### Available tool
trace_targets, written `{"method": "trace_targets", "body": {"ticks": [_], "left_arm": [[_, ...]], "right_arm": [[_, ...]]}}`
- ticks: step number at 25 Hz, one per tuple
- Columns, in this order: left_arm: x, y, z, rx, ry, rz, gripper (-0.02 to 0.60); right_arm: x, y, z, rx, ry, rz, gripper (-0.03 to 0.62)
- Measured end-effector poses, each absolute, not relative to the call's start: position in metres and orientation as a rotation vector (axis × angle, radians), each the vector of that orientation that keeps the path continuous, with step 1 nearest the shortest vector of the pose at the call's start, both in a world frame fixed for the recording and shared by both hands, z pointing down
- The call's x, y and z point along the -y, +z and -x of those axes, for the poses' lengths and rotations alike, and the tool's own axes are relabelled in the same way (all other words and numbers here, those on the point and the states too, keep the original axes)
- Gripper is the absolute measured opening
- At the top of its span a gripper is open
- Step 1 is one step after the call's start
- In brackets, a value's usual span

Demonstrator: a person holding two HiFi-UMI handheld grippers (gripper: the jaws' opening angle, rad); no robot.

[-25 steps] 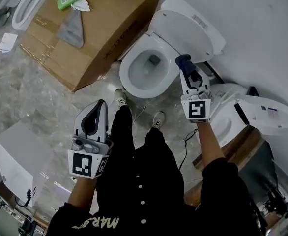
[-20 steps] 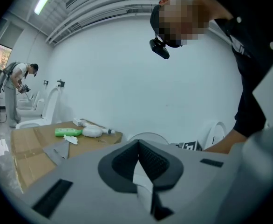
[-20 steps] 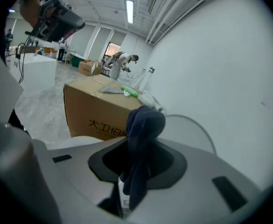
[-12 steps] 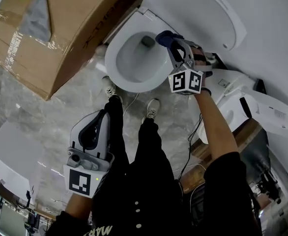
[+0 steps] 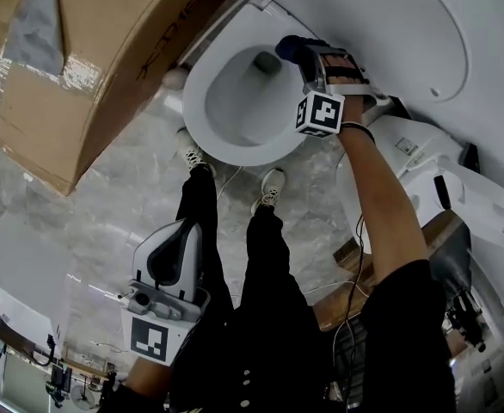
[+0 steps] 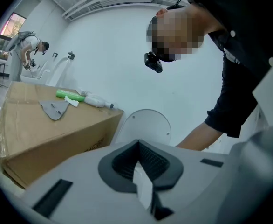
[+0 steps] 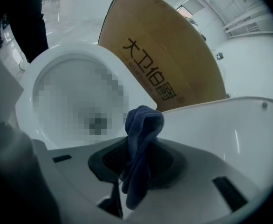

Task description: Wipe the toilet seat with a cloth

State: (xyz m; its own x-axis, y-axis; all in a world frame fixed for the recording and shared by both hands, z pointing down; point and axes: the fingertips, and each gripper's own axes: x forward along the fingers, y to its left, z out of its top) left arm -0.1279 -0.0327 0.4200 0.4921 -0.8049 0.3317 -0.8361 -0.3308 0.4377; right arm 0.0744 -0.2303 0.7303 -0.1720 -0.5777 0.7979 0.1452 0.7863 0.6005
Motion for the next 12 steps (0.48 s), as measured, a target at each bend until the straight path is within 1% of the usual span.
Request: {"method": "trace_targets", "body": {"ticks": [6, 12], "left_arm": [[0.026, 0.440, 0.131, 1.329, 0.096, -2.159, 0.009], [0.021, 0.444, 0.128, 1.302, 0.086, -2.167, 0.009]], "right_arm": [[0.242, 0.773, -0.079, 1.482, -0.731, -0.220, 0.100], [0.240, 0.786, -0.083, 1.421, -0.755, -0.172, 0.100]]}}
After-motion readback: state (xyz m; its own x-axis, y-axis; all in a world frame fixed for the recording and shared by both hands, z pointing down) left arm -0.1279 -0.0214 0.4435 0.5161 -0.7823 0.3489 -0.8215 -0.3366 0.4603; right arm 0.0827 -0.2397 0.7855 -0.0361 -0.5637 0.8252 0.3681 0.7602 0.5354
